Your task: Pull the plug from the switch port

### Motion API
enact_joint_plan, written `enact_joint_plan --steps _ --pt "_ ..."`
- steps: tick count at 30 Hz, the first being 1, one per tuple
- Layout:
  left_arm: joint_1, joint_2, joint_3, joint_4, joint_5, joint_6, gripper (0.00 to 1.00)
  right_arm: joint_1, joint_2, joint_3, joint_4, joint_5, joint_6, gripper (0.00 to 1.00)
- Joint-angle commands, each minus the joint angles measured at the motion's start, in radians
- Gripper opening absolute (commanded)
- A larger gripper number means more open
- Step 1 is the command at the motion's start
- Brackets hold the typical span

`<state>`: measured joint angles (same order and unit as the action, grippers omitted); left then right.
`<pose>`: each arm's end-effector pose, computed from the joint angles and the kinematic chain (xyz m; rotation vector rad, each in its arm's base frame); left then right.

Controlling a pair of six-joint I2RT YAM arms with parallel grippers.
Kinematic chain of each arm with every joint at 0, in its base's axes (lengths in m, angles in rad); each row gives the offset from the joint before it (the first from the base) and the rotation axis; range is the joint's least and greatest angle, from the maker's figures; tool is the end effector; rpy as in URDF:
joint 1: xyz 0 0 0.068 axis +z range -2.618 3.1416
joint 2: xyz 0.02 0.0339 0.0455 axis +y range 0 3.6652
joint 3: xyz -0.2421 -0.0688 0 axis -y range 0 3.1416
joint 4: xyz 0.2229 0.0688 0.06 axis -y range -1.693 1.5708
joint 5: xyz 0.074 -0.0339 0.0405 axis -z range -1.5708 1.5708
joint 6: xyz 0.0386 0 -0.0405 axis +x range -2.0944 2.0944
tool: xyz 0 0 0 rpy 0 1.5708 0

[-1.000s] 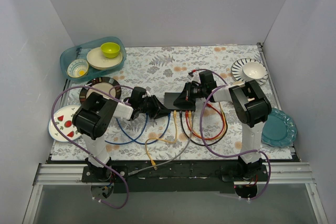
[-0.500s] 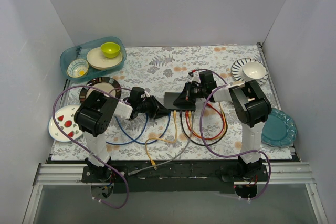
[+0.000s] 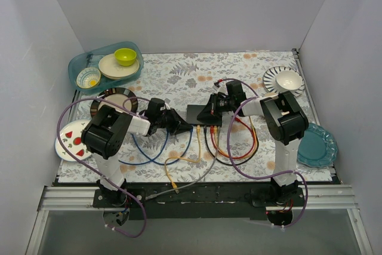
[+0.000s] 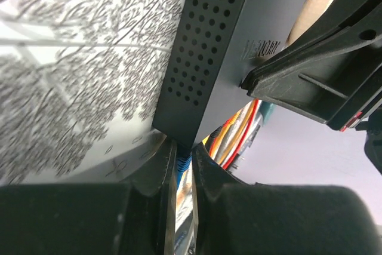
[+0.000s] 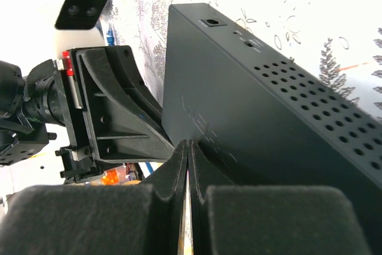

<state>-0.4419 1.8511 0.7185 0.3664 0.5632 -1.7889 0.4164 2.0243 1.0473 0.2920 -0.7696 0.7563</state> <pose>0.2739 -0.1524 0.0958 1.4078 -2.2910 1.3594 0.3360 0.1780 0.1156 -0.0488 2.4588 1.4486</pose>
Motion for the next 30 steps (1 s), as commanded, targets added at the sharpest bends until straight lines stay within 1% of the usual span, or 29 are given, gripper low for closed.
enact_joint_plan --steps 1,9,15,16,17,18,19,21,22,24,28,29,30 --pt "0.019 -0.042 -0.089 -0.184 -0.172 0.095 0.0 0.004 0.073 -0.026 -0.097 0.108 -0.061 0.04" --pt "0.019 -0.115 -0.165 -0.187 -0.146 0.12 0.0 0.002 0.085 -0.013 -0.097 0.112 -0.061 0.04" --pt "0.019 -0.096 -0.171 -0.182 -0.126 0.149 0.0 0.002 0.068 -0.013 -0.102 0.131 -0.071 0.04" --pt "0.019 -0.086 -0.169 -0.182 -0.123 0.154 0.0 0.002 0.059 -0.013 -0.105 0.142 -0.075 0.05" --pt "0.019 -0.079 -0.16 -0.184 -0.12 0.163 0.0 0.002 0.048 -0.007 -0.114 0.177 -0.083 0.09" --pt "0.019 -0.069 -0.151 -0.194 -0.117 0.171 0.0 0.002 0.027 0.011 -0.128 0.2 -0.1 0.13" --pt "0.019 -0.061 -0.137 -0.204 -0.117 0.178 0.0 0.002 0.019 0.028 -0.154 0.222 -0.106 0.22" --pt "0.019 -0.035 -0.1 -0.234 -0.117 0.207 0.0 0.001 0.01 0.075 -0.2 0.308 -0.127 0.29" --pt "0.019 -0.027 -0.084 -0.25 -0.12 0.217 0.0 -0.001 0.011 0.138 -0.247 0.337 -0.135 0.32" --pt "0.019 -0.007 -0.042 -0.283 -0.125 0.25 0.0 -0.004 0.031 0.199 -0.277 0.406 -0.138 0.32" --pt "0.019 0.034 0.031 -0.334 -0.123 0.295 0.0 -0.025 0.118 0.345 -0.382 0.437 -0.14 0.3" --pt "0.019 0.043 0.045 -0.343 -0.118 0.298 0.0 -0.025 0.135 0.396 -0.44 0.447 -0.153 0.29" --pt "0.019 0.066 0.056 -0.354 -0.111 0.305 0.0 -0.03 0.163 0.404 -0.453 0.454 -0.158 0.28"
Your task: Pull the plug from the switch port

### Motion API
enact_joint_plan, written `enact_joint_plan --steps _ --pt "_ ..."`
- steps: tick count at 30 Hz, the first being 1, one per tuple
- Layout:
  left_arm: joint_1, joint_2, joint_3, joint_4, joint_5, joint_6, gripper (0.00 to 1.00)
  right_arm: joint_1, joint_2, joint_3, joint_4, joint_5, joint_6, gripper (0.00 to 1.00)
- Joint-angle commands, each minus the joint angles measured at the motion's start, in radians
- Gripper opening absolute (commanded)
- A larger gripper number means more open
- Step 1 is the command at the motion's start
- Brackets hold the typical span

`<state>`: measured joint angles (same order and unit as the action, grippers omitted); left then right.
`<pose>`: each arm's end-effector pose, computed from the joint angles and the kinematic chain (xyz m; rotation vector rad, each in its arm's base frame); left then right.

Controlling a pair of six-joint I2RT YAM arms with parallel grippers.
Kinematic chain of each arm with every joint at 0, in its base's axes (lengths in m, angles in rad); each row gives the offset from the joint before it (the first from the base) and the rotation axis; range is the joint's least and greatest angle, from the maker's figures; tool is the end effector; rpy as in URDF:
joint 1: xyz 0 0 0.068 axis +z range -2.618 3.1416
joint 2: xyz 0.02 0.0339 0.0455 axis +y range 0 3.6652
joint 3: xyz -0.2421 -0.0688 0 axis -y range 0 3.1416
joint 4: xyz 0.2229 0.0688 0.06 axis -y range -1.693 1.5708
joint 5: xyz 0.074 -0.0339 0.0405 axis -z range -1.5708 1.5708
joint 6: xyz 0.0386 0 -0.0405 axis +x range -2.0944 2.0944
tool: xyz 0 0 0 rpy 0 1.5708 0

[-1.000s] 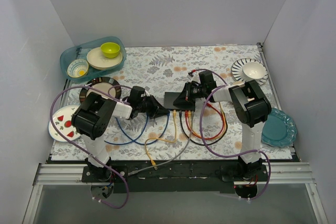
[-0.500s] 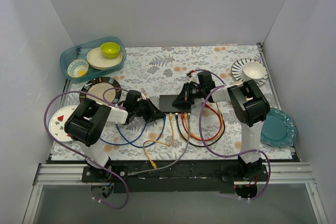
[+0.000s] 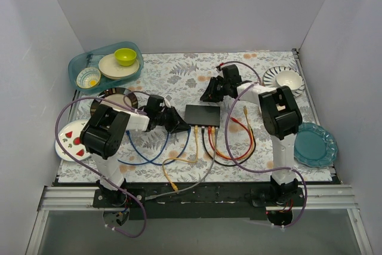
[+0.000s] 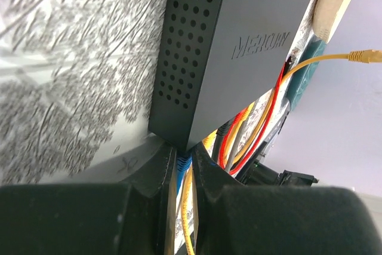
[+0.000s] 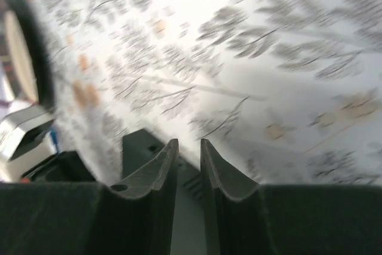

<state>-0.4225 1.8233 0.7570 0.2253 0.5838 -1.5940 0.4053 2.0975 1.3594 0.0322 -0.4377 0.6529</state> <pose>0.2754 -0.1472 0.1026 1.2493 -2.4505 1.3209 0.3886 0.1845 0.1465 0.0520 2.4206 1.0236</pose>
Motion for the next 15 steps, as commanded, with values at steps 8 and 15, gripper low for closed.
enact_joint_plan --steps 8,15 --pt "-0.001 0.152 0.125 -0.248 -0.122 0.12 0.0 -0.029 0.035 -0.087 -0.15 0.117 -0.065 0.21" --pt "0.002 0.171 0.173 -0.241 -0.122 0.095 0.0 -0.028 -0.088 -0.232 -0.112 0.106 -0.048 0.2"
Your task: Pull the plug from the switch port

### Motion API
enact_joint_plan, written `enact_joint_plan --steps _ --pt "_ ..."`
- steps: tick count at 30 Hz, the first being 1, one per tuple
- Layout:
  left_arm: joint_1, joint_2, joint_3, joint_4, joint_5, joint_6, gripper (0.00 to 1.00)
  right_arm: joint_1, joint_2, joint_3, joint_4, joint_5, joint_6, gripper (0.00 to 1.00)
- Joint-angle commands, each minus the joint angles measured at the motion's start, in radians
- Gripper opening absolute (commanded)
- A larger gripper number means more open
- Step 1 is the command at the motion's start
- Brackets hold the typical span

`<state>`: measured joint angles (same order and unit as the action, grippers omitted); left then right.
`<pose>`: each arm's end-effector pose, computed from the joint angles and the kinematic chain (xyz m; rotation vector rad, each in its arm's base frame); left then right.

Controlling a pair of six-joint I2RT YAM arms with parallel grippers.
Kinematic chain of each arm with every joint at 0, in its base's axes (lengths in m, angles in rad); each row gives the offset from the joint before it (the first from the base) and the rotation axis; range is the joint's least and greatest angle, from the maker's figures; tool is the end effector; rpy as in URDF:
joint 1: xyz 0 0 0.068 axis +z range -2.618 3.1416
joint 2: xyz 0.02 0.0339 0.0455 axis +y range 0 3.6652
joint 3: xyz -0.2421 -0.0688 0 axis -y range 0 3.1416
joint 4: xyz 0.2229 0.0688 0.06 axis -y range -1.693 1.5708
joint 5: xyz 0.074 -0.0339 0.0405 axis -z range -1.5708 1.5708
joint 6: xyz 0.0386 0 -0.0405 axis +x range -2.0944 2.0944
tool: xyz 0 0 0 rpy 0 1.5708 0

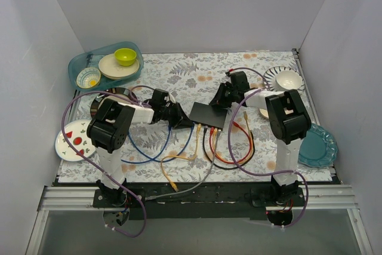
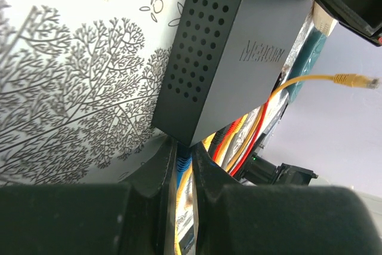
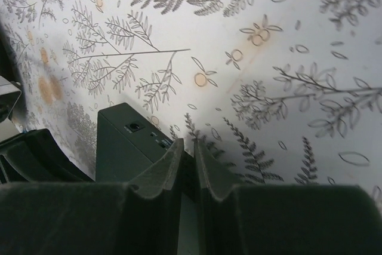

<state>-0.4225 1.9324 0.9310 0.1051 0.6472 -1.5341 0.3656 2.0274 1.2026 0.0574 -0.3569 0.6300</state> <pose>0.3022 -0.1614 0.1027 1.1489 -2.4484 1.2844 0.3700 0.1561 0.1313 0.1371 2.4568 0.8865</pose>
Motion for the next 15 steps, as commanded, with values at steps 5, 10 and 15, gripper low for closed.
enact_joint_plan --steps 5,10,15 --pt "0.01 0.073 0.032 -0.128 -0.187 0.026 0.12 0.006 -0.08 -0.069 -0.153 0.064 -0.021 0.22" --pt "0.027 0.05 0.054 -0.151 -0.202 0.035 0.3 0.003 -0.225 -0.06 -0.097 0.154 -0.004 0.27" --pt "0.045 0.02 0.046 -0.15 -0.216 0.039 0.36 0.004 -0.227 -0.115 0.175 -0.104 0.08 0.25"
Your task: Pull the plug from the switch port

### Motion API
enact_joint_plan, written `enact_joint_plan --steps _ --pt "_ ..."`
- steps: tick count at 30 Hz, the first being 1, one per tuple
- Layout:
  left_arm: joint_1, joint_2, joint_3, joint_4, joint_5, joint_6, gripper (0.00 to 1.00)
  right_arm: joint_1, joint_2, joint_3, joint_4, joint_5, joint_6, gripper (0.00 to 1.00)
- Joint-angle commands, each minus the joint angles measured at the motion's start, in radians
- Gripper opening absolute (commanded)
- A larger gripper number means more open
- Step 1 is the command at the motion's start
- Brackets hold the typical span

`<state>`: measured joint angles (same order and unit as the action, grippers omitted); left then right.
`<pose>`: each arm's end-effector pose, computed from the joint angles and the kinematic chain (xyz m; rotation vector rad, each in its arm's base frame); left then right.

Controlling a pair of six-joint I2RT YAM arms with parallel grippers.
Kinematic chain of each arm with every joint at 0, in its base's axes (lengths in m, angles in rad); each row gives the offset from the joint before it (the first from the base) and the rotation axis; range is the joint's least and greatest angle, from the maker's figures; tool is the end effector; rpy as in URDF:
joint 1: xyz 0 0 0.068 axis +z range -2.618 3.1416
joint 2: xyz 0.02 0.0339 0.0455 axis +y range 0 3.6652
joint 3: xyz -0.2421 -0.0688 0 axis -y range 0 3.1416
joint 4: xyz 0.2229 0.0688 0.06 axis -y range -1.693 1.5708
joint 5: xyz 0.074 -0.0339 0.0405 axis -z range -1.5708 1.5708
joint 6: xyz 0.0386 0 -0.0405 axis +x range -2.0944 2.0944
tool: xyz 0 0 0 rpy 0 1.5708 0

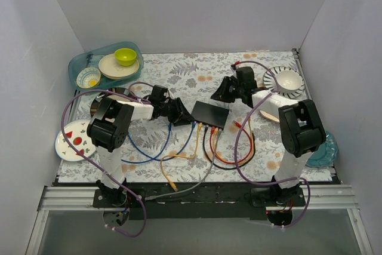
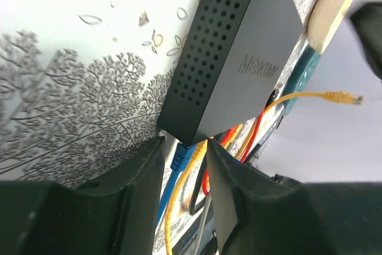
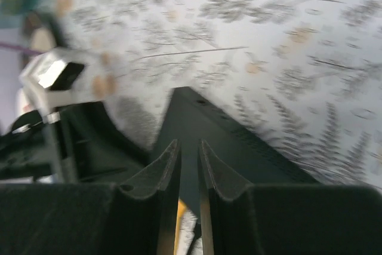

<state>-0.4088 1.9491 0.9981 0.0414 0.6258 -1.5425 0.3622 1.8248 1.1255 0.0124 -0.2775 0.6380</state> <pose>0.3144 -0.1608 0.1088 1.2018 -2.4487 1.2622 0.3478 0.1431 0.1798 0.1701 2.3616 0.8255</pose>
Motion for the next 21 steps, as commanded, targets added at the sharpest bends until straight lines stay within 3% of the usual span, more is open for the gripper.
enact_joint_plan --steps 1,3,6,21 --pt "0.033 0.002 -0.026 -0.083 -0.195 0.044 0.36 0.011 -0.007 -0.056 0.274 -0.294 0.109 0.24" --pt "0.037 0.001 -0.033 -0.075 -0.19 0.038 0.37 0.018 0.046 -0.102 0.433 -0.374 0.216 0.21" --pt "0.039 0.005 -0.047 -0.058 -0.178 0.025 0.37 0.032 0.106 -0.116 0.474 -0.436 0.247 0.18" --pt "0.038 -0.027 -0.144 0.092 -0.077 -0.045 0.34 0.035 0.231 -0.122 0.319 -0.407 0.183 0.08"
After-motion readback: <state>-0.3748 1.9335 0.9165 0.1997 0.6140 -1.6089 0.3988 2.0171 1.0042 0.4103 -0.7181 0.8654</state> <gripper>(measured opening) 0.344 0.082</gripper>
